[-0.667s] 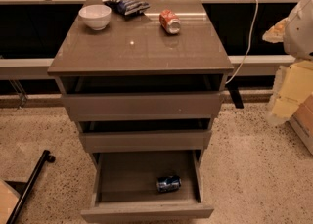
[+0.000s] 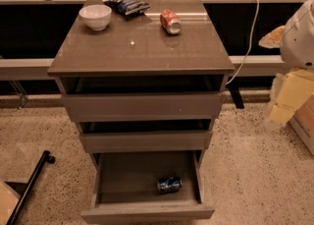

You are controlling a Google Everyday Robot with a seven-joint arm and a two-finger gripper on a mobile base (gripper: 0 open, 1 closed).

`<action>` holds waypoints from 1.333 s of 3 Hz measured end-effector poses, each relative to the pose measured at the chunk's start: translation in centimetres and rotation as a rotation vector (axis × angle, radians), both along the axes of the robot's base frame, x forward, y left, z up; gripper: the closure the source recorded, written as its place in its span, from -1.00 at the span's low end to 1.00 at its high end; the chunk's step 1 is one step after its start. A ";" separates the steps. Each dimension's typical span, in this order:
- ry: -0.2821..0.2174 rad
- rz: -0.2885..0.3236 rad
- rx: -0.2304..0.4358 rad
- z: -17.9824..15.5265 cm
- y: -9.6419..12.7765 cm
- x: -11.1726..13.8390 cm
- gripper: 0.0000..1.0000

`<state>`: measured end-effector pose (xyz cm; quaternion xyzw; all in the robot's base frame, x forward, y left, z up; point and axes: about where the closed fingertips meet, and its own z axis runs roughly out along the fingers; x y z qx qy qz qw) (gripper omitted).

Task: Pick pepsi can from bottom drawer and place on counter

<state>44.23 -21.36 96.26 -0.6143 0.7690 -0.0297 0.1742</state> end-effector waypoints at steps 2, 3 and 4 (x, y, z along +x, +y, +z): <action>0.007 0.085 0.063 -2.8 0.0 0.7 -1.00; 0.039 0.096 0.085 -5.4 0.9 0.8 -1.00; 0.084 0.139 0.167 -9.9 1.7 0.6 -1.00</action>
Offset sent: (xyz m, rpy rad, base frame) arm 0.0064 -0.0015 -0.0250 0.0548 0.0087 0.0588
